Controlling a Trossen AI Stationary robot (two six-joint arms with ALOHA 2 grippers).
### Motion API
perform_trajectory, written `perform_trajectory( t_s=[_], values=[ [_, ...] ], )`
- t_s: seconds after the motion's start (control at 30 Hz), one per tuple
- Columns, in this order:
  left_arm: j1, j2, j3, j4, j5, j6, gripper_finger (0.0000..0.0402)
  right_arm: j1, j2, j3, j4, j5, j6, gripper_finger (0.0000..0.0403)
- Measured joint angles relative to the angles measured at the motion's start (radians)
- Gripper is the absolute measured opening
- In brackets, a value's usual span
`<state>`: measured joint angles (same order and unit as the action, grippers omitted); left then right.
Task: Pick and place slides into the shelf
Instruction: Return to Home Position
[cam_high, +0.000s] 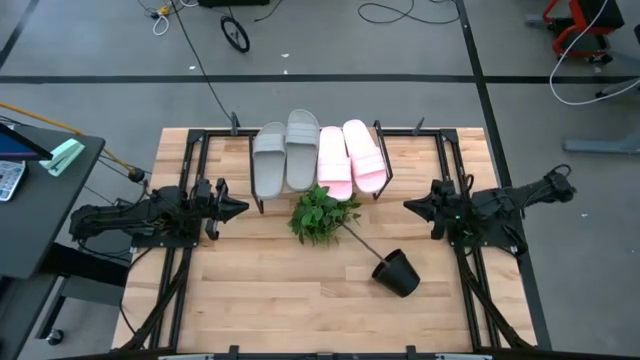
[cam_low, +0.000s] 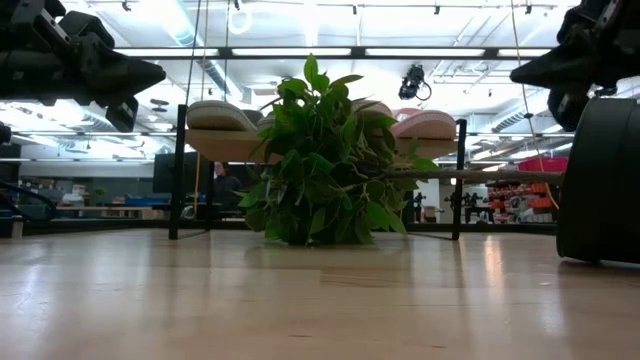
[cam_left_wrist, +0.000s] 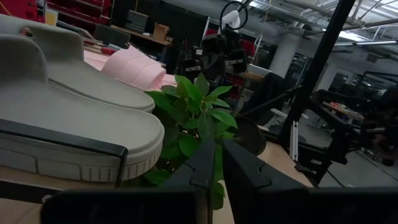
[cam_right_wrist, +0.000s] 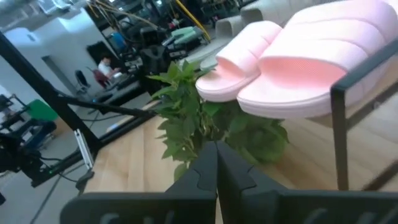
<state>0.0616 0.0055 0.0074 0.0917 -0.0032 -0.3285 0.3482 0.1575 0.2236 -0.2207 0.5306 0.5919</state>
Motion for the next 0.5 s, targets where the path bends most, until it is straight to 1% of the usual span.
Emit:
perform_trajectory(
  t_s=[0.1, 0.2, 0.27, 0.4, 0.5],
  values=[
    [0.000, 0.000, 0.000, 0.000, 0.000, 0.000, 0.0035, -0.079, 0.000, -0.027, 0.058, -0.094, -0.032, 0.0000],
    [0.000, 0.000, 0.000, 0.000, 0.000, 0.000, 0.0029, -0.153, 0.000, -0.033, 0.053, -0.178, -0.048, 0.0000],
    [0.000, 0.000, 0.000, 0.000, 0.000, 0.000, 0.0025, -0.191, -0.004, -0.033, 0.049, -0.207, -0.068, 0.0000],
    [0.000, 0.000, 0.000, 0.000, 0.000, 0.000, 0.0019, -0.274, -0.032, -0.033, 0.046, -0.221, -0.130, 0.0000],
    [0.000, 0.000, 0.000, 0.000, 0.000, 0.000, 0.0016, -0.349, -0.060, -0.033, 0.043, -0.298, -0.139, 0.0000]
  ],
)
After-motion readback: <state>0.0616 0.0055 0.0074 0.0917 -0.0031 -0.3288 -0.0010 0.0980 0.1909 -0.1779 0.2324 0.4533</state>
